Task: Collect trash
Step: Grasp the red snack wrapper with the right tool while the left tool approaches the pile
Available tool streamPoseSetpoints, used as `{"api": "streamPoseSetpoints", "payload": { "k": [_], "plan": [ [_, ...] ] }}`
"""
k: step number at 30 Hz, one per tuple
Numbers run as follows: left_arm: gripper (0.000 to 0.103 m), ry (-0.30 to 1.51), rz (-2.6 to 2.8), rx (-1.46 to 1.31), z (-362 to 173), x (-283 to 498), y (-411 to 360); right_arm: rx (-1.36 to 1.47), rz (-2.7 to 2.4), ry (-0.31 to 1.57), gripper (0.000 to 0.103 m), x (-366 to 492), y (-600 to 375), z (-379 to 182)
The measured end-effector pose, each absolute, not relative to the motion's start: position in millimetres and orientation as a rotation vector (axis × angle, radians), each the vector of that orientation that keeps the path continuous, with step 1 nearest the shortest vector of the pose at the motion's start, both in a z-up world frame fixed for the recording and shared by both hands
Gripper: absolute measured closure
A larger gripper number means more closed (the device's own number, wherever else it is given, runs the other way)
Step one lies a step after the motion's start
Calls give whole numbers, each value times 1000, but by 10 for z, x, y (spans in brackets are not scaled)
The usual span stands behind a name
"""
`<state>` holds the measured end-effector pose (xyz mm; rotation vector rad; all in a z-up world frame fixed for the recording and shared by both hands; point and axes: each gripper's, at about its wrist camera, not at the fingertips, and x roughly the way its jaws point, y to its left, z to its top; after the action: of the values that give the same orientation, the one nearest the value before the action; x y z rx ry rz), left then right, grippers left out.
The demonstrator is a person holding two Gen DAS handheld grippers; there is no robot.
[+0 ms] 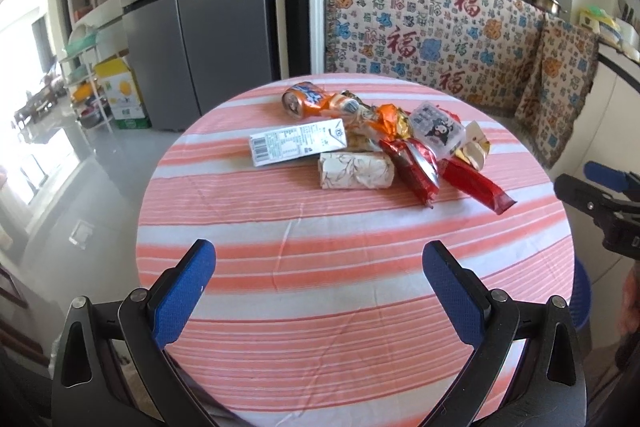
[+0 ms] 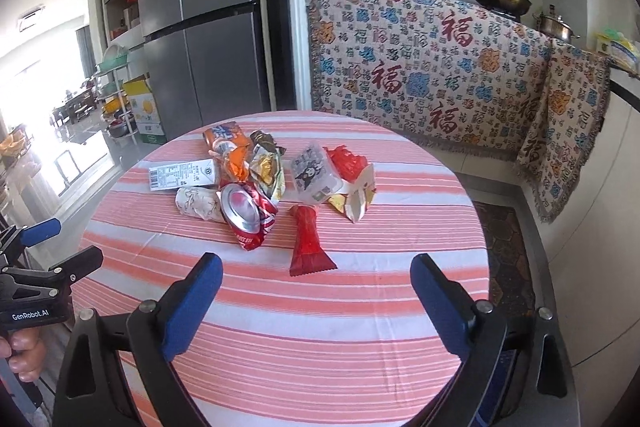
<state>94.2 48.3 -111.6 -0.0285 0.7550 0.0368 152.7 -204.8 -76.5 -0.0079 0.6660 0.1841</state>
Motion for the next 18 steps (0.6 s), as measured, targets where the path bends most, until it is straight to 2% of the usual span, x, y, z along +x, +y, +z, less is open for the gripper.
{"api": "streamPoseSetpoints", "payload": {
  "k": [1,4,13,15,17,18],
  "plan": [
    [0,770,24,-50,-1144,976,534,-13,203,679,10,1610,-2017,-788],
    [0,804,5,-107,-1237,1060,689,-23,278,774,37,1994,-1888,-942],
    [0,831,-30,-110,-1409,1180,742,-89,324,973,38,2682,-1637,-1463],
    [0,843,-34,-101,-1441,1202,679,-91,323,1005,42,2746,-1641,-1574],
    [0,851,-43,-88,-1461,1214,606,-75,328,1033,77,2783,-1668,-1667],
    [1,853,-49,-85,-1463,1209,577,-57,323,1034,77,2779,-1703,-1690]
  ]
}}
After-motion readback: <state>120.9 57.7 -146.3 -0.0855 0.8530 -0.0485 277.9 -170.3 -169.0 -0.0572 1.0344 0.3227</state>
